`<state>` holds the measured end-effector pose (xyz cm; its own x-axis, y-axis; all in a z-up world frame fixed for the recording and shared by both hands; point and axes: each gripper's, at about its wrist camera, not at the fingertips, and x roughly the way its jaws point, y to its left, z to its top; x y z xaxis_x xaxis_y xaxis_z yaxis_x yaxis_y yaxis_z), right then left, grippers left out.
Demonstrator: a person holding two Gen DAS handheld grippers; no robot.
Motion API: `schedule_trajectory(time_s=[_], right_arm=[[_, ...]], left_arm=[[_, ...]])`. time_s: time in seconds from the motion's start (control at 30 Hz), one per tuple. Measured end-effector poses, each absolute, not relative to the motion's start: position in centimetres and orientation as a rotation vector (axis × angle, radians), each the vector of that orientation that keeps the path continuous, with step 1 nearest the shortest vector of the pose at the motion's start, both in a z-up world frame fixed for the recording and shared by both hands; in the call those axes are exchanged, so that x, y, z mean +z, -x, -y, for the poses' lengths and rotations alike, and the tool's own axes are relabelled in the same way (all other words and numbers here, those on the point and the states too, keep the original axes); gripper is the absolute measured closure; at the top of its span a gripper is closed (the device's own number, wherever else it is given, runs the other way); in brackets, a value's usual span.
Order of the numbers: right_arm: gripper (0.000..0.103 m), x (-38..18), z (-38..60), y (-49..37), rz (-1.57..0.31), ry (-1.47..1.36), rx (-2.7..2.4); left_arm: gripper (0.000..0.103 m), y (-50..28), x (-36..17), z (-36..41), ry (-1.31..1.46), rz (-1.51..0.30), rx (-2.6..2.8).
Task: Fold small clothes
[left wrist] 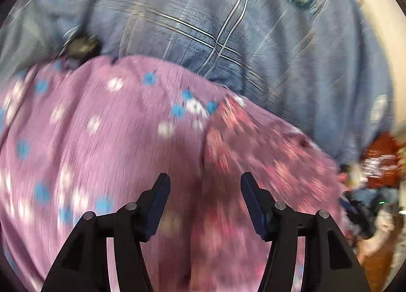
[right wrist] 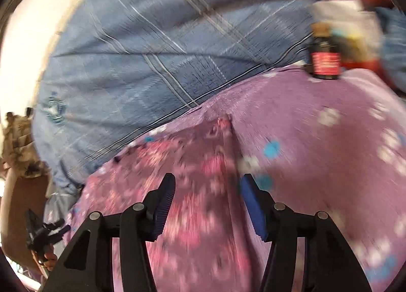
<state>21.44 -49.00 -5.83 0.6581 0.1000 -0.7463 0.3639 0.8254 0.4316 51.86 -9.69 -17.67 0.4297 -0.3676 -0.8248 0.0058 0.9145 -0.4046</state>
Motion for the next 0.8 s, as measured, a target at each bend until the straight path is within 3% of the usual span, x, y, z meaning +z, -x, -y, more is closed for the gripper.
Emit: schedule_trajectory(time_s=[0.17, 0.23, 0.27, 0.3, 0.33, 0.5, 0.57, 0.7, 0.8], right_arm=[[0.047, -9.8, 51.0, -26.0, -0.893, -0.713, -0.233], [0.053, -10.2, 51.3, -26.9, -0.88, -0.734, -0.201], [0.073, -9.9, 51.1, -27.5, -0.874, -0.716, -0.161], [0.098, -9.3, 50.7, -28.1, -0.875, -0.678, -0.13], [0.097, -8.7, 50.4, -28.4, -0.87, -0.64, -0.117], [0.098, -2.4, 49.6, -27.0, -0.548, -0.593, -0.048], [0.098, -3.4, 50.3, -27.9, -0.581, -0.603, -0.083], [0.096, -9.9, 51.1, -30.8, -0.977, -0.563, -0.329], [0.091, -6.8, 49.4, -27.7, -0.81, -0.501, -0.289]], left_arm=[[0.045, -58.9, -23.0, 15.3, 0.353, -1.203, -0.235], [0.049, -60.5, -25.5, 17.6, 0.346, -1.309, -0.285], [0.053, -60.5, -25.4, 18.3, 0.325, -1.28, -0.282], [0.082, -60.3, -24.6, 19.1, 0.303, -1.216, -0.301], [0.094, -60.3, -23.7, 19.7, 0.306, -1.177, -0.33], [0.096, -60.0, -22.0, 19.1, 0.402, -1.03, -0.293], [0.096, -60.3, -24.4, 18.8, 0.374, -1.112, -0.168], [0.095, -59.4, -25.3, 18.3, 0.413, -1.142, -0.128], [0.094, -57.0, -21.8, 17.6, 0.457, -1.052, -0.2]])
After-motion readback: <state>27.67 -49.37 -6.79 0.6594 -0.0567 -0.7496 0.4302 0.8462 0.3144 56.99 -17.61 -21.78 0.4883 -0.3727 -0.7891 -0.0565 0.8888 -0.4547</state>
